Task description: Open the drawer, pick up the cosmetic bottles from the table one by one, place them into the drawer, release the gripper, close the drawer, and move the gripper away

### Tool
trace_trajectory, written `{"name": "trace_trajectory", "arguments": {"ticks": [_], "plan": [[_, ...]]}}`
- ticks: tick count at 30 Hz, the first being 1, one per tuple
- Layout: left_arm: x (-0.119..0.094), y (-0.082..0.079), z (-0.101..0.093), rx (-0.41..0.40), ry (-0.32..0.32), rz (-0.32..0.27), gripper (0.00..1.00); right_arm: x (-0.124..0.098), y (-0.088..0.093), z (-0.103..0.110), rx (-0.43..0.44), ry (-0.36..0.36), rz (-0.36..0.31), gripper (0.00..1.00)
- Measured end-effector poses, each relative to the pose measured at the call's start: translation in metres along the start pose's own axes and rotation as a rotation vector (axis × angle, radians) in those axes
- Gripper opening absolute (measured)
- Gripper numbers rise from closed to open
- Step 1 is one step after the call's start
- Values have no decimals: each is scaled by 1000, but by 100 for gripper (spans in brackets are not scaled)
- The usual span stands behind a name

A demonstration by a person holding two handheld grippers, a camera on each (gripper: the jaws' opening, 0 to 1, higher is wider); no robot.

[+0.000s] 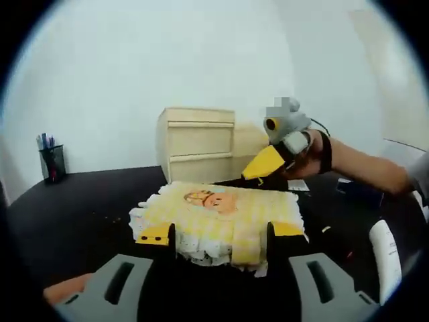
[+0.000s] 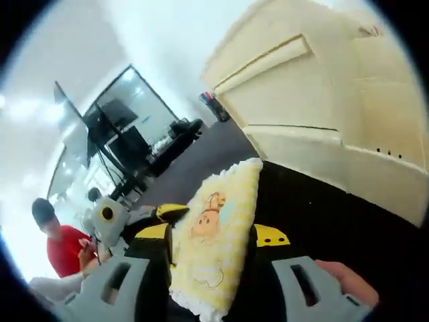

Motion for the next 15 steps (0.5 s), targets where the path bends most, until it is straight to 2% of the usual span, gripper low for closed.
{"name": "trace_trajectory", "arguments": {"ticks": [3, 5, 7, 15], "plan": [[-3, -1, 1, -5, 1, 2, 49, -2, -7, 7, 77, -46, -61, 36], [-5, -2, 1, -20, 9, -8, 47, 0, -14, 14, 155, -101, -115, 33], [-7, -4, 1, -26, 13, -13, 47, 2, -12, 23, 199, -131, -128, 31], [-9, -4, 0, -33, 8, -13, 47, 3, -2, 42, -27, -78, -115, 30]]}}
Point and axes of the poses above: the point that each gripper's makers call its tool centre point, and the gripper's own axes: x roughly forward along the fingers, z roughly to its left, y roughly out of its underside, the point moved 8 cm from there along -x, roughly backward along the fingers, and after that the axes turned 14 degrees about -z, right-handed, at the moved point
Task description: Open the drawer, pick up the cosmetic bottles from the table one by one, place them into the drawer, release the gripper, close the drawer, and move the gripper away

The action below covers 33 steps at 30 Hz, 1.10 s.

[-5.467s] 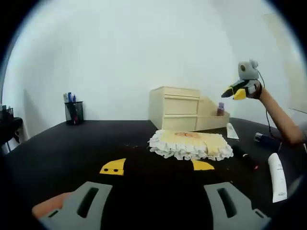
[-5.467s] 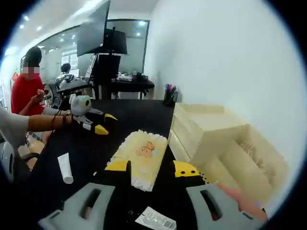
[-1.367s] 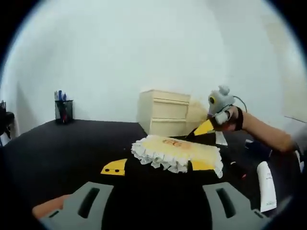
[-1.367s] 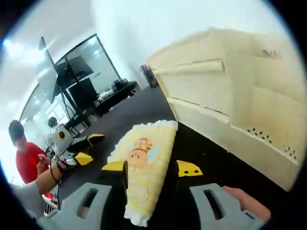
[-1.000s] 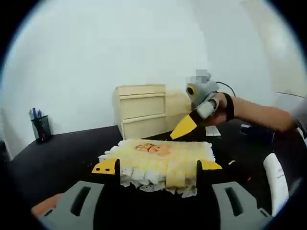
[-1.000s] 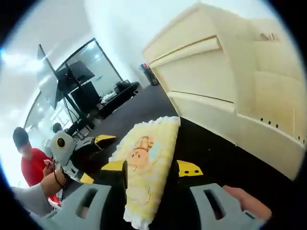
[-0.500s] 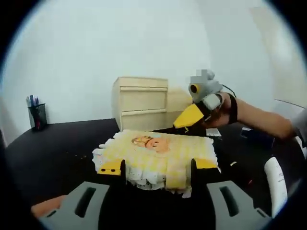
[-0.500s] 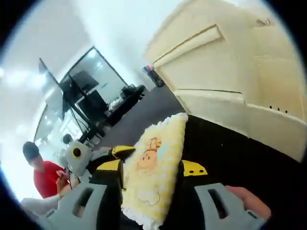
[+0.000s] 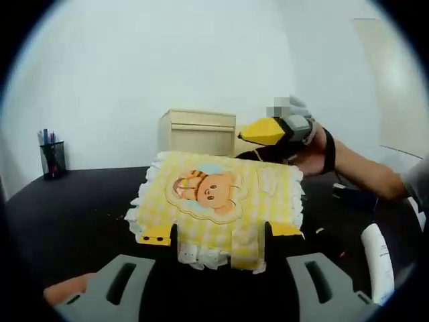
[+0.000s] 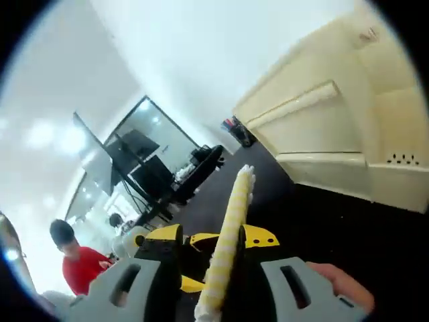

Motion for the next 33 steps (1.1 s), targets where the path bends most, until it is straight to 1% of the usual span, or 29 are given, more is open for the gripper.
{"name": "trace_trajectory", "arguments": {"ticks": [3, 4, 5, 6, 7, 10, 11, 13, 15, 17, 18, 20, 21, 24, 25, 26, 27, 28, 29, 31, 32, 33], "plan": [[0, -1, 0, 6, 3, 0, 47, -1, 11, 7, -96, 33, 67, 29], [0, -1, 0, 8, 4, 0, 47, 2, 8, 5, -121, 41, 86, 29], [0, -1, 0, 10, 5, 0, 47, 2, 10, 5, -108, 59, 123, 29], [0, -1, 0, 14, 9, 1, 47, 1, 12, 6, -114, 68, 177, 30], [0, -1, 0, 15, 11, 2, 46, -1, 14, 8, -144, 58, 215, 30], [-1, -1, -1, 13, 19, 3, 46, -3, 10, 8, -213, 102, 289, 29], [0, -1, 0, 12, 20, 3, 46, -3, 10, 7, -260, 115, 295, 27], [0, -2, 2, 11, 24, 0, 46, 2, 2, 0, -372, 166, 273, 19], [1, -1, 2, 20, 24, 3, 45, 5, 5, 4, -358, 158, 257, 17], [-1, -4, 3, 22, 37, -6, 43, 9, -1, 6, -389, 128, 230, 15], [-2, -6, 1, 36, 46, -8, 43, 9, 0, 10, -393, 127, 230, 15], [-6, -11, 0, 96, 83, -12, 44, 9, 4, 20, -473, 92, 222, 14], [-8, -13, -1, 126, 94, -10, 47, 8, 6, 24, -501, 96, 230, 14], [-18, -21, 1, 135, 97, -30, 50, 12, 2, 33, -589, 55, 233, 13], [-20, -27, 2, 130, 99, -63, 50, 14, -1, 35, -603, 41, 237, 12], [-24, -35, 9, 118, 88, -102, 50, 15, -1, 37, -626, 22, 241, 12], [-29, -44, 13, 97, 69, -160, 50, 15, -3, 40, -668, -3, 247, 12], [-33, -51, 18, 82, 51, -195, 50, 13, -1, 45, -693, -26, 253, 11], [-38, -56, 22, 80, 36, -226, 49, 12, 0, 50, -720, -64, 254, 11], [-45, -64, 31, 73, 1, -273, 50, 5, 10, 61, -761, -119, 269, 10], [-47, -67, 34, 74, -13, -295, 52, 4, 12, 65, -787, -164, 274, 10], [-49, -70, 35, 72, -7, -315, 55, 3, 14, 69, -829, -205, 276, 10]]}}
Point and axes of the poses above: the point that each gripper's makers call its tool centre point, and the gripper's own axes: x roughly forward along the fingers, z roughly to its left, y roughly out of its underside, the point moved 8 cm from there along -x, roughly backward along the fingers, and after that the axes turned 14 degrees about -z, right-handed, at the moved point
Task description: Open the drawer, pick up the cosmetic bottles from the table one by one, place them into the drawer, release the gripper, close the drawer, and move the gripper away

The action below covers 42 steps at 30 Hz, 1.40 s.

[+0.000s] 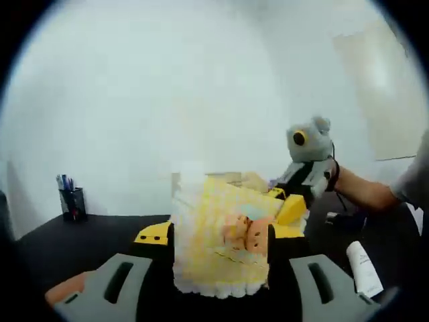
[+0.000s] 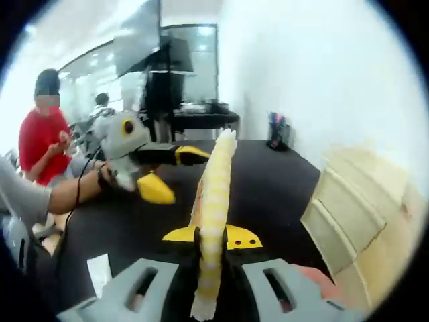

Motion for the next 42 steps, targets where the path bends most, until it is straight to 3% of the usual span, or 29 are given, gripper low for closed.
{"name": "trace_trajectory", "arguments": {"ticks": [2, 3, 5, 7, 10, 12, 15, 23, 27, 31, 35, 37, 39, 40, 42], "plan": [[-3, -7, 2, -40, 43, -33, 66, 0, -1, 7, 8, -27, 11, 9], [-4, -10, 1, -66, 73, -52, 71, 1, -2, 10, -32, -53, 8, 9], [-6, -14, -8, -130, 148, -65, 74, 0, -1, 13, -73, -88, 2, 9], [-8, -11, -10, -131, 168, -35, 70, 0, -1, 16, -82, -119, -7, 9], [-9, 1, -19, -96, 183, 52, 58, -1, 0, 23, -121, -176, -21, 9], [-11, 5, -23, -96, 209, 77, 50, -1, 0, 26, -140, -190, -20, 9], [-14, 3, -27, -100, 226, 78, 38, -1, 0, 27, -157, -199, -18, 9], [-18, 4, -51, -100, 329, 59, 26, -7, 5, 26, -188, -290, -65, 9], [-18, 3, -47, -105, 337, 65, 19, -7, 6, 19, -215, -271, -100, 13], [-20, 5, -43, -126, 313, 91, 15, -16, 9, 0, -169, -220, -109, 18], [-22, 6, -43, -130, 302, 95, 14, -29, 28, -23, 0, -214, -130, 19], [-23, 7, -43, -132, 301, 97, 14, -31, 42, -29, 77, -240, -125, 23], [-24, 7, -45, -135, 305, 96, 14, -30, 48, -32, 172, -287, -178, 25], [-24, 7, -45, -137, 306, 95, 14, -28, 52, -32, 260, -315, -211, 25], [-25, 7, -45, -139, 304, 97, 14, -23, 61, -34, 267, -327, -211, 26]]}}
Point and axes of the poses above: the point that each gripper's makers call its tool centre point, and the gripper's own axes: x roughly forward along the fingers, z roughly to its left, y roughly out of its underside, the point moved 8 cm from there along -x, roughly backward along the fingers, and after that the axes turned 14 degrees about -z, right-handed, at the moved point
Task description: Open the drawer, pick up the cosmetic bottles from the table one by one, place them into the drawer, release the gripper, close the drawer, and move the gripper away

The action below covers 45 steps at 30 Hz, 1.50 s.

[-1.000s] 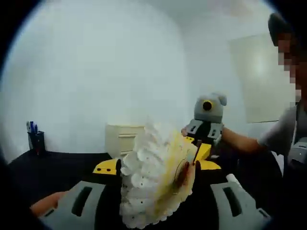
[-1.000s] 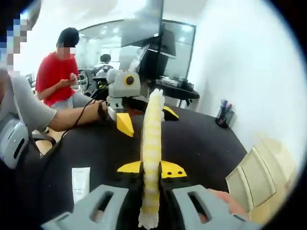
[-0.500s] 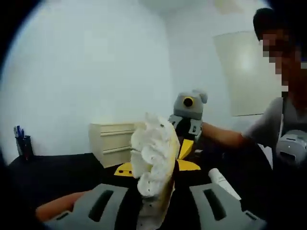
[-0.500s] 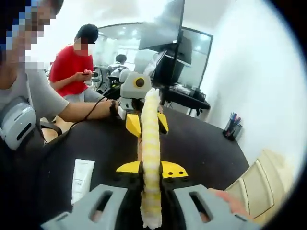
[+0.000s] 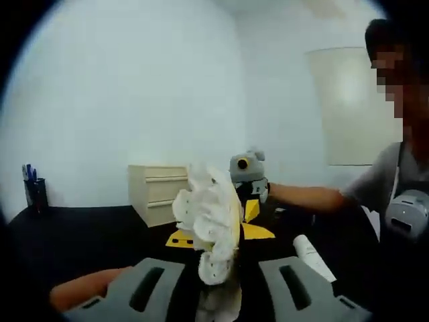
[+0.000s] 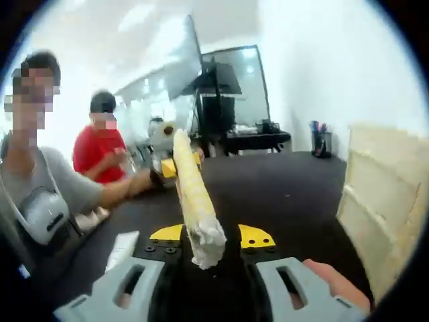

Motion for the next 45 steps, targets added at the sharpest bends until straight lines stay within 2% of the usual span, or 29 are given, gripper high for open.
{"name": "trace_trajectory", "arguments": {"ticks": [4, 6, 8, 9, 10, 12, 14, 21, 24, 27, 30, 33, 34, 35, 36, 38, 39, 41, 42, 45], "plan": [[-1, -2, 6, -4, -3, 0, 14, 11, 8, 13, -20, -39, 8, 24], [-1, -2, 6, -5, -2, -1, 14, 13, 6, 10, -56, -49, 19, 23], [-1, -3, 9, -7, -4, -2, 14, 16, 7, 16, -79, -57, 22, 19], [-1, -4, 11, -6, -4, -2, 14, 18, 6, 16, -106, -54, 20, 12], [-2, -4, 12, -7, -3, -4, 14, 18, 5, 16, -130, -45, 36, 11], [-2, -5, 13, -5, -3, -7, 15, 18, 1, 17, -114, -50, 44, 9], [-1, -5, 15, -2, -7, -13, 15, 16, -8, 15, -133, -27, 49, 9], [-1, -10, 25, 5, -56, -44, 21, 12, -43, 24, -146, 17, -37, 8], [-1, -9, 27, 12, -72, -35, 24, 14, -59, 25, -143, 60, -86, 7], [0, -8, 30, 15, -86, -27, 27, 17, -66, 33, -167, 66, -77, 6], [1, -8, 33, 22, -91, -12, 30, 18, -80, 42, -212, 64, -144, 6], [5, -4, 27, 7, -68, -2, 31, 19, -84, 53, -250, 85, -114, 6], [5, -3, 26, 13, -68, 4, 32, 19, -82, 57, -208, 45, -69, 6], [6, -2, 25, 7, -57, 12, 33, 20, -85, 56, -299, 86, -65, 6], [5, -1, 27, 9, -53, 25, 33, 20, -84, 59, -277, 72, -32, 6], [3, -1, 35, 12, -53, 51, 33, 19, -86, 59, -322, 90, -23, 6], [2, -1, 40, 20, -59, 68, 33, 20, -87, 61, -300, 87, -22, 6], [1, 0, 40, 29, -63, 80, 33, 18, -89, 62, -320, 98, -10, 6], [1, 0, 38, 32, -65, 79, 33, 18, -90, 63, -322, 105, -5, 6], [2, -6, 29, 34, -75, 25, 33, 16, -94, 67, -364, 113, 9, 6]]}}
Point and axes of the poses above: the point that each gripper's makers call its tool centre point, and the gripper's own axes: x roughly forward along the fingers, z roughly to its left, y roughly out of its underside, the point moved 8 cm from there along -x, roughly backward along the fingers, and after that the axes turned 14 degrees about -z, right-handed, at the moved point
